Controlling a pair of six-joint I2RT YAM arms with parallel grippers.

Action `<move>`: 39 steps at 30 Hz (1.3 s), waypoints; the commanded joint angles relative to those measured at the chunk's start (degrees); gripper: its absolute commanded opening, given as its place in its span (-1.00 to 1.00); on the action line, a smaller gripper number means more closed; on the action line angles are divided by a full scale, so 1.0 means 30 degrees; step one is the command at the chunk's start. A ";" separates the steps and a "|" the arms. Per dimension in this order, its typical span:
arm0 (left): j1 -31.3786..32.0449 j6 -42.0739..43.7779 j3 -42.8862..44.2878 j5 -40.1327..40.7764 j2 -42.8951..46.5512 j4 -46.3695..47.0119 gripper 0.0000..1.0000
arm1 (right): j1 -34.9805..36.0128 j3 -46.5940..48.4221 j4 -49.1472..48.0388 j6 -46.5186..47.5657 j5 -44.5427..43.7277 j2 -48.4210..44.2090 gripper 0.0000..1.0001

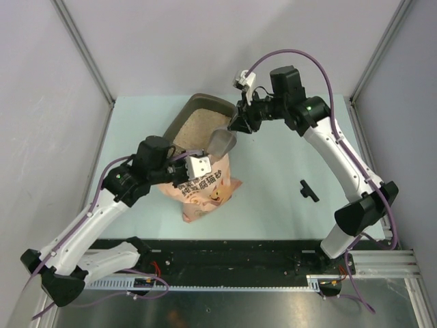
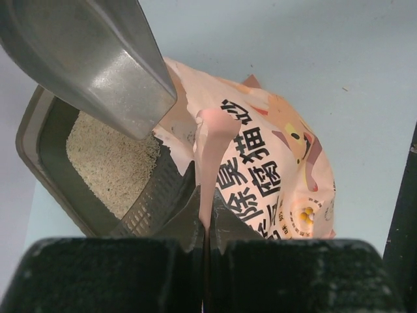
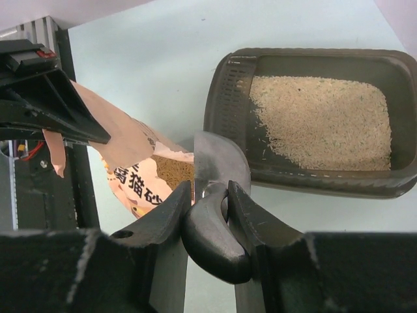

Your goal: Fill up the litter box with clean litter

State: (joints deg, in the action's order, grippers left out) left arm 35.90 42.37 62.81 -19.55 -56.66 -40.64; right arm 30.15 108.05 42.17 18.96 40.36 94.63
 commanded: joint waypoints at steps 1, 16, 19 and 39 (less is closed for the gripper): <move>0.0455 -0.0907 0.1008 0.1242 0.0694 0.1242 -1.00 | 0.0086 0.0578 0.0238 0.1762 -0.0298 -0.0897 -1.00; -0.0248 -0.3839 0.0891 0.3236 -0.0038 0.3175 -1.00 | 0.0993 0.0340 0.4015 0.7269 -0.0006 -0.1339 -1.00; -0.0248 -0.4075 0.0891 0.3324 -0.0242 0.3527 -1.00 | 0.1462 0.0428 0.5099 0.8501 0.0140 -0.1134 -1.00; -0.0248 -0.3577 0.1945 0.0043 0.0227 0.3938 -1.00 | 0.2546 0.7607 0.5161 -0.1690 -0.4480 0.4961 -1.00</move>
State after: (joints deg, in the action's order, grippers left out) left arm 35.20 31.42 63.79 -15.46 -58.43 -33.71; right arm 36.07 125.95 59.42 20.38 35.59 110.74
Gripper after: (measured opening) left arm 0.015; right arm 0.313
